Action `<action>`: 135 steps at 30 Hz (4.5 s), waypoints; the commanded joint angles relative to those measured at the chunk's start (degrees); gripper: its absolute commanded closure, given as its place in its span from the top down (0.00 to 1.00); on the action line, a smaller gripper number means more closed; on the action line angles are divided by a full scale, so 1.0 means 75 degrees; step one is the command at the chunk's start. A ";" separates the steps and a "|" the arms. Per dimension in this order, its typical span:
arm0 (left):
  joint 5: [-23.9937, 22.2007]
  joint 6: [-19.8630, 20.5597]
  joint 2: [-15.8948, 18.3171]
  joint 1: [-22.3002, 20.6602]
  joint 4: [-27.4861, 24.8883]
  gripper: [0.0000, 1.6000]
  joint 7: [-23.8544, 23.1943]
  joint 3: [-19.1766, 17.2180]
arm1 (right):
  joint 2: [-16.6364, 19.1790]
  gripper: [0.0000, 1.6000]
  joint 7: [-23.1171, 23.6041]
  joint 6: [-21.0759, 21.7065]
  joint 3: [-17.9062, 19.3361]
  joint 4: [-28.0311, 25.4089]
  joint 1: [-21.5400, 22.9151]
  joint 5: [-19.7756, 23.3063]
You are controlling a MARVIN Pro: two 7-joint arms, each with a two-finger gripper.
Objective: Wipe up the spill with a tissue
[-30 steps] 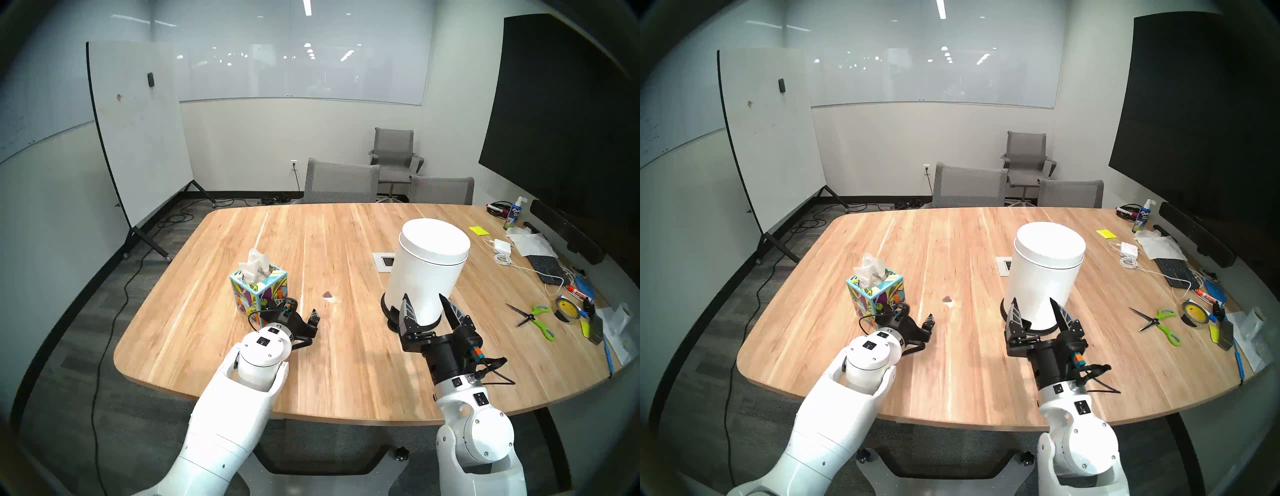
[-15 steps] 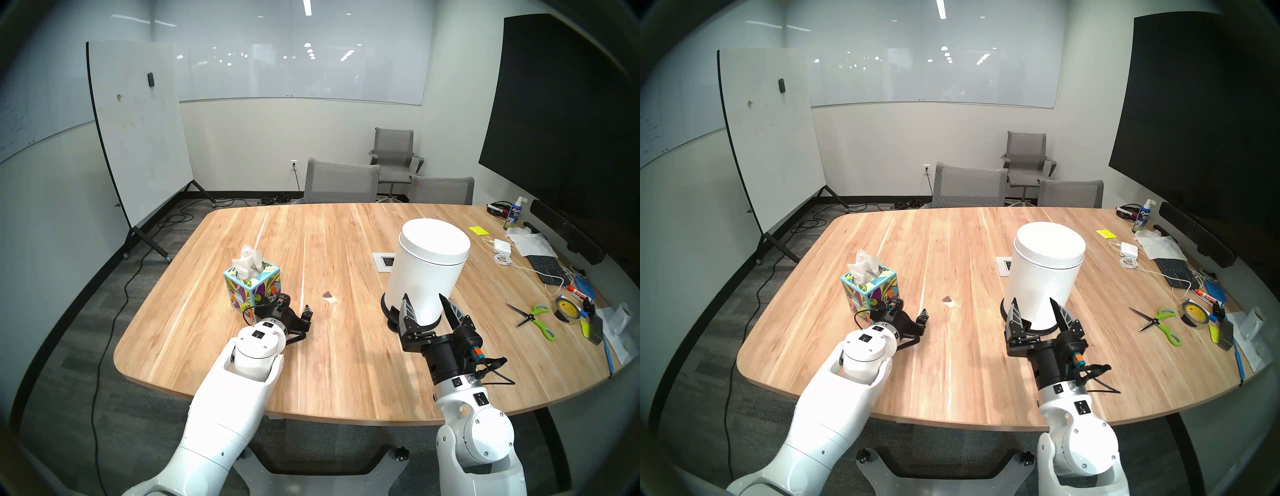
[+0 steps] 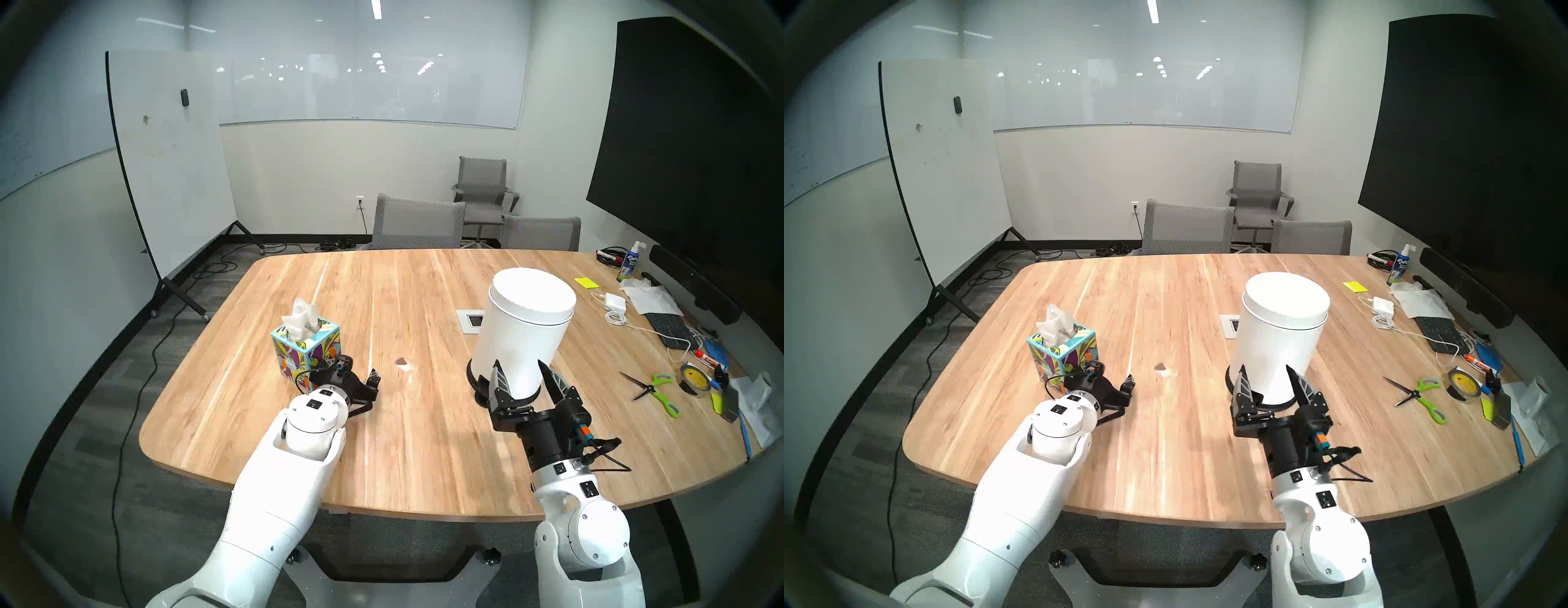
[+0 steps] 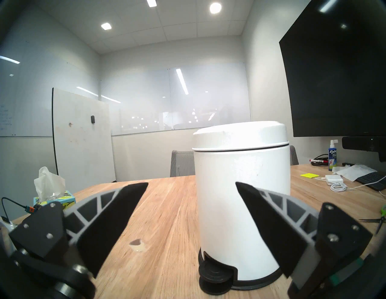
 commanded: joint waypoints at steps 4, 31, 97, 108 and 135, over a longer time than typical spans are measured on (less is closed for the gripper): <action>-0.0058 -0.0051 -0.0028 -0.0378 0.0051 1.00 -0.0025 -0.0081 | 0.0020 1.00 0.0018 -0.0030 0.0006 -0.0192 0.0015 -0.0004; -0.0209 -0.1266 0.0593 0.0602 -0.1830 1.00 -0.0505 -0.0089 | 0.0016 1.00 0.0014 -0.0040 0.0005 -0.0167 0.0030 -0.0003; -0.1291 0.0107 0.1501 -0.0273 -0.1409 0.00 -0.0966 -0.1524 | 0.0019 1.00 0.0017 -0.0032 0.0006 -0.0188 0.0017 -0.0004; -0.1600 -0.0243 0.1463 -0.0141 -0.2019 0.00 -0.0918 -0.1959 | 0.0017 1.00 0.0015 -0.0038 0.0005 -0.0174 0.0026 -0.0003; -0.2339 -0.0738 0.1706 0.2303 -0.4694 0.00 -0.2933 -0.3629 | 0.0016 1.00 0.0014 -0.0043 0.0005 -0.0162 0.0033 -0.0003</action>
